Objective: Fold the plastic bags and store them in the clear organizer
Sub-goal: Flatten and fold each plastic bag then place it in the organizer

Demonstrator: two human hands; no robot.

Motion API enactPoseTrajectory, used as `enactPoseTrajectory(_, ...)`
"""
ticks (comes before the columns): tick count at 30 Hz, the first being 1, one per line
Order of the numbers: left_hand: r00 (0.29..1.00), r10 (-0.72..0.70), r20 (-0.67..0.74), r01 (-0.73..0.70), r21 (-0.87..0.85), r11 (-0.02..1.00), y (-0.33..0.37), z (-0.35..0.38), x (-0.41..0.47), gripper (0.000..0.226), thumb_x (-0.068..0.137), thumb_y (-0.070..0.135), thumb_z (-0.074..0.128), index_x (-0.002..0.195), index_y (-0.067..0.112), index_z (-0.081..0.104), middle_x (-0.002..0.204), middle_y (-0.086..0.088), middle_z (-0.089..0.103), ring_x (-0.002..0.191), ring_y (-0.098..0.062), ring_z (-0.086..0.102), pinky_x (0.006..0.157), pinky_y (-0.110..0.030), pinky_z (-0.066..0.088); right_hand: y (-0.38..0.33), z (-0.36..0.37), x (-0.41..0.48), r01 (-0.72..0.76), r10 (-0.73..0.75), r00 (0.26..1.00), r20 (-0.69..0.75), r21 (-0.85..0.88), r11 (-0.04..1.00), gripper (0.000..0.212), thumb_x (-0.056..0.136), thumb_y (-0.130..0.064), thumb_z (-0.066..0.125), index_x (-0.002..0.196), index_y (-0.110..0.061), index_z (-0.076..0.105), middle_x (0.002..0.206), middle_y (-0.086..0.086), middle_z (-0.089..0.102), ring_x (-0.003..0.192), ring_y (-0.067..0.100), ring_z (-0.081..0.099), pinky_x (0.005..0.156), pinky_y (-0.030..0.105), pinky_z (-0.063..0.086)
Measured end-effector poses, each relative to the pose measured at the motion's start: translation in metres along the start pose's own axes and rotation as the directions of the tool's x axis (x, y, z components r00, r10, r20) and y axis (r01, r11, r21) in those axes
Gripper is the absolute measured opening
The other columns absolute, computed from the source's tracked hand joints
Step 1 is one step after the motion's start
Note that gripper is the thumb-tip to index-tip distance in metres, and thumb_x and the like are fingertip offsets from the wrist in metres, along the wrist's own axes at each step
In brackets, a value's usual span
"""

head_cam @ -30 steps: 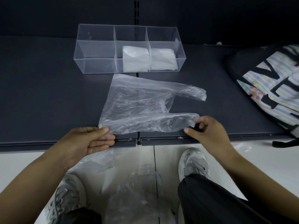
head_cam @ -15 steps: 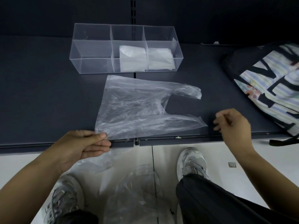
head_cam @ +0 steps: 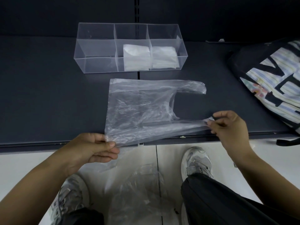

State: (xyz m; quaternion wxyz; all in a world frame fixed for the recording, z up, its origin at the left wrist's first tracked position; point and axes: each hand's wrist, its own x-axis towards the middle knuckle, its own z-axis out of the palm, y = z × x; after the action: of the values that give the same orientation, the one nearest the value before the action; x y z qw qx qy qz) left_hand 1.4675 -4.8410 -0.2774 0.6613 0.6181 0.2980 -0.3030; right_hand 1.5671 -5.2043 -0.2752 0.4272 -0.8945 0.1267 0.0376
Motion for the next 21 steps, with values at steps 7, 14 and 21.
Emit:
enactPoseTrajectory(7, 0.987, 0.045, -0.152, -0.059, -0.094, 0.994, 0.019, 0.01, 0.005, 0.042, 0.07, 0.038, 0.074, 0.096, 0.006, 0.067, 0.077, -0.008, 0.07, 0.077, -0.03, 0.073, 0.054, -0.026, 0.056, 0.014, 0.001, -0.015, 0.191, -0.193, 0.981, 0.014, -0.224, 0.956, 0.016, 0.091, -0.012, 0.061, 0.105, -0.019, 0.057, 0.08, -0.013, 0.058, 0.073, 0.0, 0.056, 0.063, 0.014, 0.038)
enactPoseTrajectory(14, 0.958, 0.057, -0.281, -0.096, -0.129, 0.987, 0.016, 0.017, 0.009, 0.022, 0.08, 0.024, 0.071, 0.085, 0.003, 0.068, 0.061, -0.003, 0.069, 0.061, -0.02, 0.072, 0.048, -0.019, 0.053, 0.022, -0.009, -0.009, 0.11, -0.109, 0.993, -0.036, 0.038, 0.993, 0.02, 0.09, -0.009, 0.063, 0.082, -0.027, 0.059, 0.077, 0.001, 0.066, 0.062, 0.002, 0.059, 0.06, 0.01, 0.047)
enactPoseTrajectory(21, 0.971, 0.04, -0.235, -0.048, -0.03, 0.998, 0.014, 0.01, 0.0, 0.028, 0.085, 0.029, 0.067, 0.09, 0.002, 0.068, 0.077, -0.013, 0.074, 0.066, -0.02, 0.073, 0.048, -0.018, 0.052, 0.024, -0.01, -0.007, 0.132, -0.147, 0.989, -0.03, -0.299, 0.945, 0.019, 0.091, -0.001, 0.054, 0.103, -0.013, 0.061, 0.097, 0.009, 0.061, 0.078, 0.017, 0.051, 0.072, 0.027, 0.037)
